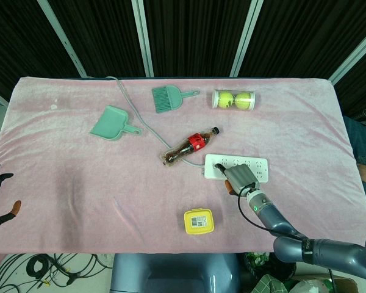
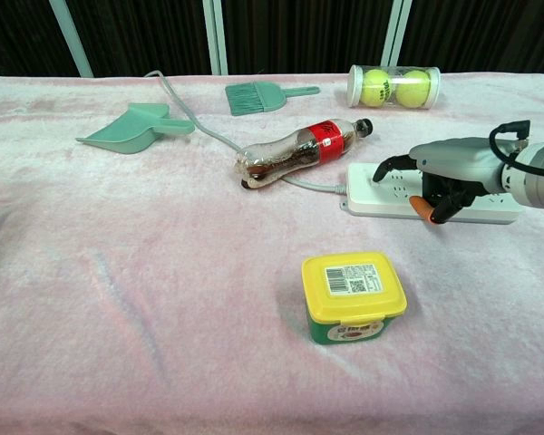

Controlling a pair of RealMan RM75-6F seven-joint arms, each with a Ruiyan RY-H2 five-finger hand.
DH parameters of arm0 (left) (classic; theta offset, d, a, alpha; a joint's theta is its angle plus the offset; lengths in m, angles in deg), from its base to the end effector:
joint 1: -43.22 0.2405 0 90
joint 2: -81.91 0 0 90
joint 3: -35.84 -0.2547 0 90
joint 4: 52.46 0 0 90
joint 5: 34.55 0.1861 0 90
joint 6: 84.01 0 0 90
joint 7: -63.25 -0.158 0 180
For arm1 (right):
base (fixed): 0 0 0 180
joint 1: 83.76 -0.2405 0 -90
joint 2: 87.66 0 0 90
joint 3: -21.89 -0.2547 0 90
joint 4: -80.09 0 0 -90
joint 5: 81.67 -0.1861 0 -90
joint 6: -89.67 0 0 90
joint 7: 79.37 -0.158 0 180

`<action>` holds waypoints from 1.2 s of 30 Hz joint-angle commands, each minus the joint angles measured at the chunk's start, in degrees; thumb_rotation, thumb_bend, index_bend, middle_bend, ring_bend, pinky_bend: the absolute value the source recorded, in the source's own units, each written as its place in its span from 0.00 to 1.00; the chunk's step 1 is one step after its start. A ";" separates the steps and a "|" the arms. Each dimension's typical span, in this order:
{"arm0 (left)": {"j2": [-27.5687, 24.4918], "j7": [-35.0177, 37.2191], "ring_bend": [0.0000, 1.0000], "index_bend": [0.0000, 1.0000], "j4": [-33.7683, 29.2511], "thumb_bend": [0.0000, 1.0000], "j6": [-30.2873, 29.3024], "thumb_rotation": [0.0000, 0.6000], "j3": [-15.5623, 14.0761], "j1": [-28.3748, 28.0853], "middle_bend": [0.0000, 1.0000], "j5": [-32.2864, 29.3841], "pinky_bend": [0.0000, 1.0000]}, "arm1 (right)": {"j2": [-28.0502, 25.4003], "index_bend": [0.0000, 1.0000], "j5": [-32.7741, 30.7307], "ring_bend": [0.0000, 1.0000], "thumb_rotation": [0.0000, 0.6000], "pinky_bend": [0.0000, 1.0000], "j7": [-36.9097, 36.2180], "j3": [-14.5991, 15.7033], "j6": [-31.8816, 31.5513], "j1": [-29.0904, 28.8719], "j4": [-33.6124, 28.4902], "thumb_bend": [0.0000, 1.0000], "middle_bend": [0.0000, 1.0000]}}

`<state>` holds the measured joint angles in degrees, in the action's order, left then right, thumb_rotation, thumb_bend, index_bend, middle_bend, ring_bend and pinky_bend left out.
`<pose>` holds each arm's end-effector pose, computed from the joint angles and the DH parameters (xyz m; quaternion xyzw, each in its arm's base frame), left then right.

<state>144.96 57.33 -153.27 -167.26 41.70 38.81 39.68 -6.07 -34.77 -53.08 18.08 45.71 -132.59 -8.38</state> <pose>-0.3033 0.1955 0.1859 -0.5284 -0.4425 -0.3625 0.6273 -0.1729 -0.3492 0.0013 0.7886 -0.4175 0.2260 0.3909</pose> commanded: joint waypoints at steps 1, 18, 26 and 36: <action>-0.04 0.05 0.00 0.21 -0.01 0.32 -0.04 1.00 0.04 0.01 0.04 -0.02 0.00 | 0.05 0.46 -0.71 1.00 1.00 1.00 1.89 1.02 0.46 -0.87 0.35 0.66 1.00; -0.34 0.59 0.00 0.21 -0.08 0.32 -0.16 1.00 0.15 0.09 0.04 -0.05 0.00 | 0.68 0.44 -3.01 1.00 1.00 1.00 4.34 0.88 -5.57 -2.18 -0.97 0.66 1.00; -0.26 0.69 0.00 0.21 -0.03 0.32 -0.29 1.00 0.30 0.14 0.04 -0.28 0.00 | -0.29 0.07 4.39 0.88 1.00 0.96 -2.58 -2.67 -14.90 2.19 -1.61 0.59 0.83; -0.09 0.78 0.00 0.21 -0.01 0.32 -0.95 1.00 0.18 0.38 0.04 0.36 0.00 | -12.32 0.00 15.81 0.32 1.00 0.33 -9.50 -0.09 -29.42 13.58 -10.05 0.20 0.19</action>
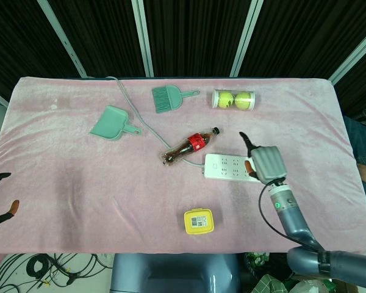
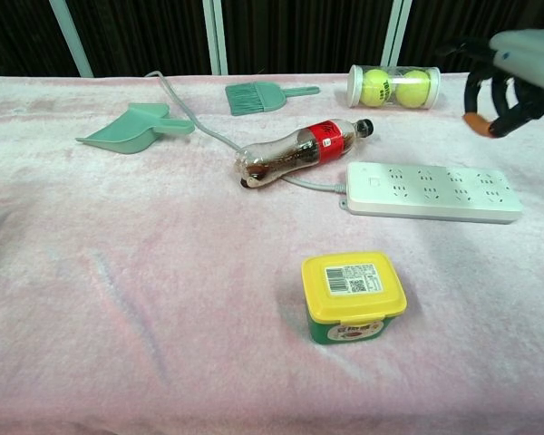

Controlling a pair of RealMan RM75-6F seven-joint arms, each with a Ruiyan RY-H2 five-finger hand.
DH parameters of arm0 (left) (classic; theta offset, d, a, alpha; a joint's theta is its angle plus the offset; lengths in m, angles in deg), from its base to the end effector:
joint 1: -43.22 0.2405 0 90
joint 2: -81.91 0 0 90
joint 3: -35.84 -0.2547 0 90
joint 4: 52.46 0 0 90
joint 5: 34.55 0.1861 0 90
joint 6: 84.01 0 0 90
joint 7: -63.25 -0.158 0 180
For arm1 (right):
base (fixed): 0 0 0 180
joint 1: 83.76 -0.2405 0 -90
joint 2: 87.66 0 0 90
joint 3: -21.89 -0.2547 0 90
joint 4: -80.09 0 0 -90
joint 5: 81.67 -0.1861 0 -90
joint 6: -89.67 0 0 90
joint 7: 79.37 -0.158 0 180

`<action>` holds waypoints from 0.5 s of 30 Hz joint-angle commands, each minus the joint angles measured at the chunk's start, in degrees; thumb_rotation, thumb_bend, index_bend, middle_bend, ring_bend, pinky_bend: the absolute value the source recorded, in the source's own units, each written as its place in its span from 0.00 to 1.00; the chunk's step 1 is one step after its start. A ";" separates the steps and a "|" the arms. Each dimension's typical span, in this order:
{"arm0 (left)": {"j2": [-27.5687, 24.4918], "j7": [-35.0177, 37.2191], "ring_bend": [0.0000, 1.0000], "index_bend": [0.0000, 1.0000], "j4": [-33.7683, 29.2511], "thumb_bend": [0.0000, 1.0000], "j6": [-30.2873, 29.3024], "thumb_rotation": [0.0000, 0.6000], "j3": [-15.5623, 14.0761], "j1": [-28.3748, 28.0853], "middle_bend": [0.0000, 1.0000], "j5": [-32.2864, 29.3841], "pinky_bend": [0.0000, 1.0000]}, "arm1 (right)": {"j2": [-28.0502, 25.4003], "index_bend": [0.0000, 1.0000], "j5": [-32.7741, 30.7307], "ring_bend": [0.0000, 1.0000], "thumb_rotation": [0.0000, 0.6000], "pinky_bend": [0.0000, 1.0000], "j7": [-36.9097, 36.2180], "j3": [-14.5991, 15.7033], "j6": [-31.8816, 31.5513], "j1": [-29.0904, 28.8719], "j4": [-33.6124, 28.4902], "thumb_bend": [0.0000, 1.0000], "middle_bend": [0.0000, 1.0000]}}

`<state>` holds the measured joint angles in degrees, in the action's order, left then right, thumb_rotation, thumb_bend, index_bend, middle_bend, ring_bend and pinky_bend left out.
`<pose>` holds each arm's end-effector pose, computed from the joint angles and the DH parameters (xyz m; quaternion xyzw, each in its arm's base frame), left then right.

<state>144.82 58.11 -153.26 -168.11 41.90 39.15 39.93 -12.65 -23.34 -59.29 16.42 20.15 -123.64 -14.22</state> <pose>-0.3030 0.1944 0.1893 -0.5221 -0.4405 -0.3699 0.6297 -0.1837 -0.3475 0.0963 0.6772 -0.3608 0.3722 0.5222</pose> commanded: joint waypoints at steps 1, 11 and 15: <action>0.07 0.03 0.00 0.21 -0.03 0.32 -0.22 1.00 -0.04 0.08 0.04 0.21 0.00 | -7.33 0.00 5.48 0.31 1.00 0.31 -3.99 2.31 -4.69 5.88 -5.12 0.19 0.18; 0.53 -0.13 0.00 0.21 -0.15 0.32 -1.17 1.00 -0.27 0.34 0.04 1.36 0.00 | -12.14 0.00 15.45 0.30 1.00 0.26 -10.68 9.83 -12.14 16.88 -3.59 0.18 0.17; 0.72 -0.10 0.00 0.21 -0.21 0.32 -1.45 1.00 -0.39 0.46 0.04 1.75 0.00 | -10.17 0.00 17.92 0.30 1.00 0.26 -12.59 11.48 -14.76 20.59 1.64 0.18 0.17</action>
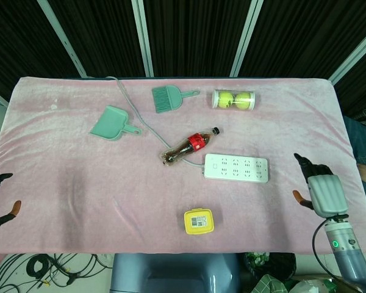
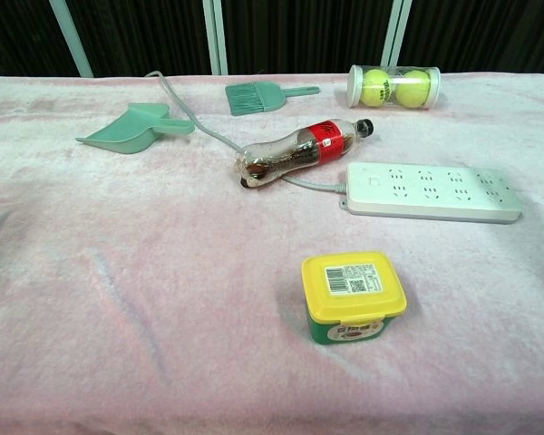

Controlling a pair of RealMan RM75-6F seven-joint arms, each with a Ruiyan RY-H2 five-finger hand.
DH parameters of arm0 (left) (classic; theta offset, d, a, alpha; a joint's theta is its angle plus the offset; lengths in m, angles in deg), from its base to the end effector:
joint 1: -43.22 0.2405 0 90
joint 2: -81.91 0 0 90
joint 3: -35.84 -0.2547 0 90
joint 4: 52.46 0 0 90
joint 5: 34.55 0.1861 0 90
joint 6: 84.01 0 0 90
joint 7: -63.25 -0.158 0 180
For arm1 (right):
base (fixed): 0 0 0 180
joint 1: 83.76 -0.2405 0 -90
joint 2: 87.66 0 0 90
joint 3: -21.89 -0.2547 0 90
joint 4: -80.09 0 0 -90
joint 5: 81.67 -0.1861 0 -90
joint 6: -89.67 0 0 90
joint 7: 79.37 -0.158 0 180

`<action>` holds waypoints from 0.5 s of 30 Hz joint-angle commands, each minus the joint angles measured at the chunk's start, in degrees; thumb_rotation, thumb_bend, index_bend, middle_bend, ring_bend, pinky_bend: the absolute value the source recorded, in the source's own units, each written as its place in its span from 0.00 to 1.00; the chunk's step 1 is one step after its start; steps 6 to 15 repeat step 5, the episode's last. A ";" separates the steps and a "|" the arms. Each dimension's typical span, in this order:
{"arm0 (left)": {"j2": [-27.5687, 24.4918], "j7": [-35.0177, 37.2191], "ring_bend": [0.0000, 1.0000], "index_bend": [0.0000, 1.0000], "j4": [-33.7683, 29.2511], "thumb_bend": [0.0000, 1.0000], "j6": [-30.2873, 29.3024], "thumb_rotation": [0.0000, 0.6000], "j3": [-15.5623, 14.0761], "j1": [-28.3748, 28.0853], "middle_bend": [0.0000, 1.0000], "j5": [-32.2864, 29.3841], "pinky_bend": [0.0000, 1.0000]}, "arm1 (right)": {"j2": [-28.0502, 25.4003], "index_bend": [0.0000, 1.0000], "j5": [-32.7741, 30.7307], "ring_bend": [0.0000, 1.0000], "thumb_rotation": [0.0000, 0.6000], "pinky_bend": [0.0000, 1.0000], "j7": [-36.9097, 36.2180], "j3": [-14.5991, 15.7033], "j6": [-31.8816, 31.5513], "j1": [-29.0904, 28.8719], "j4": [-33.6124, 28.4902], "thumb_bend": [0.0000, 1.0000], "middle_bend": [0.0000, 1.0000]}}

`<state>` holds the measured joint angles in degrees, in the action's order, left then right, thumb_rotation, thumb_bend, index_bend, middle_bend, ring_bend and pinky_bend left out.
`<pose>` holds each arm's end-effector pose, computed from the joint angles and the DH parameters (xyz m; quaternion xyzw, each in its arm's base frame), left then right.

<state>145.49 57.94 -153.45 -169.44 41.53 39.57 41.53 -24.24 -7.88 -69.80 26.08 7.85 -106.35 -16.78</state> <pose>-0.2987 0.1916 0.1868 -0.5238 -0.4346 -0.3797 0.6266 -0.2659 -0.2561 0.1635 0.6505 -0.3579 0.3498 0.5713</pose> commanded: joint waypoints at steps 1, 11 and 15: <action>0.06 0.08 0.00 0.21 0.00 0.32 -0.21 1.00 0.00 0.05 0.04 0.24 0.00 | 1.71 0.00 2.58 0.30 1.00 0.26 -2.29 1.94 -2.74 3.73 4.83 0.18 0.17; 0.10 0.43 0.00 0.21 0.08 0.32 -0.51 1.00 0.00 0.17 0.04 0.55 0.00 | 4.77 0.00 3.37 0.30 1.00 0.26 -5.21 2.13 -5.01 7.06 10.80 0.18 0.17; 0.10 0.43 0.00 0.21 0.08 0.32 -0.51 1.00 0.00 0.17 0.04 0.55 0.00 | 4.77 0.00 3.37 0.30 1.00 0.26 -5.21 2.13 -5.01 7.06 10.80 0.18 0.17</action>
